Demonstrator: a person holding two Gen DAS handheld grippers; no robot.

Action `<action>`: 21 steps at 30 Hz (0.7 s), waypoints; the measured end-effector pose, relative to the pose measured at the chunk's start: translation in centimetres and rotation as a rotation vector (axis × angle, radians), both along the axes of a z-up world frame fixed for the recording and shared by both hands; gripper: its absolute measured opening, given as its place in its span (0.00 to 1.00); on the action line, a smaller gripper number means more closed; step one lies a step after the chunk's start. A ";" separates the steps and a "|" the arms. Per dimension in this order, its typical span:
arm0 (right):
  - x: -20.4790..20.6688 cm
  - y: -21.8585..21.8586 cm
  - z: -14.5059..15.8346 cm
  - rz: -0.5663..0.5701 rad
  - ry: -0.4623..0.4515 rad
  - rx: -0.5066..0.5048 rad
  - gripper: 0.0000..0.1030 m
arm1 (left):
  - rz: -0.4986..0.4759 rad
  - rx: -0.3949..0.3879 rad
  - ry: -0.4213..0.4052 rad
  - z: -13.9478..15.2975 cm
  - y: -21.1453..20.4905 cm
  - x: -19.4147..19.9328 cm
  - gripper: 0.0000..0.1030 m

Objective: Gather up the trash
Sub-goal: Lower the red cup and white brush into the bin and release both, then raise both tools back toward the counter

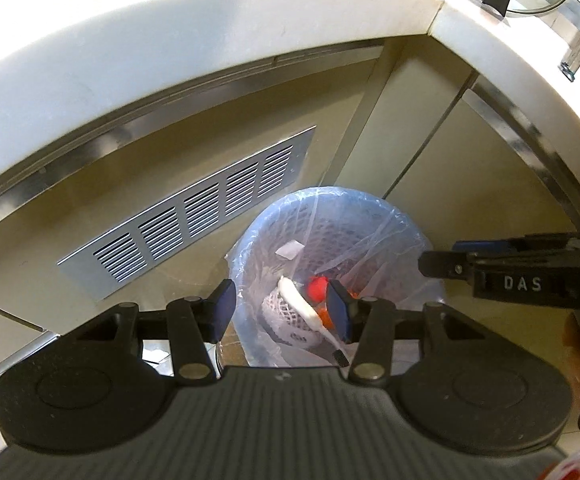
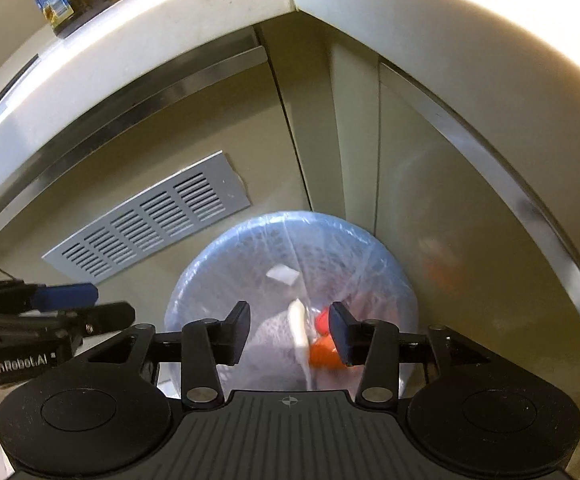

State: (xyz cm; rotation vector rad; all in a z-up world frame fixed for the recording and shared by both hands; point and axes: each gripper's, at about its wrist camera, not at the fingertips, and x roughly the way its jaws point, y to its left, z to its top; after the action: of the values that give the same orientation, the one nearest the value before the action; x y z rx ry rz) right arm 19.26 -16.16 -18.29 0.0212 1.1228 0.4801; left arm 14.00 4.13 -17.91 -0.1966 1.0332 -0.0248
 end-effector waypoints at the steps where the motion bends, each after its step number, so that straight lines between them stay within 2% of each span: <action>1: -0.2 -0.2 0.3 -0.001 0.000 -0.002 0.43 | -0.001 -0.003 -0.004 0.3 0.0 -0.1 0.44; 8: -1.1 -1.0 4.2 -0.006 -0.058 0.019 0.43 | -0.020 -0.006 -0.072 3.8 -0.7 -0.4 0.44; 16: -0.7 -1.4 10.4 0.010 -0.207 0.106 0.43 | -0.007 -0.004 -0.202 9.8 -2.2 0.1 0.45; 21: -0.1 -1.4 13.1 0.015 -0.286 0.133 0.43 | 0.012 0.028 -0.268 12.9 -2.5 1.1 0.45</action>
State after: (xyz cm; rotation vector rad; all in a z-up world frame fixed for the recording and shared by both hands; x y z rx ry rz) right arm 19.12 -17.59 -5.23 0.0586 0.8107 0.5523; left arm 15.12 1.59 -5.04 -0.1690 0.7650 -0.0246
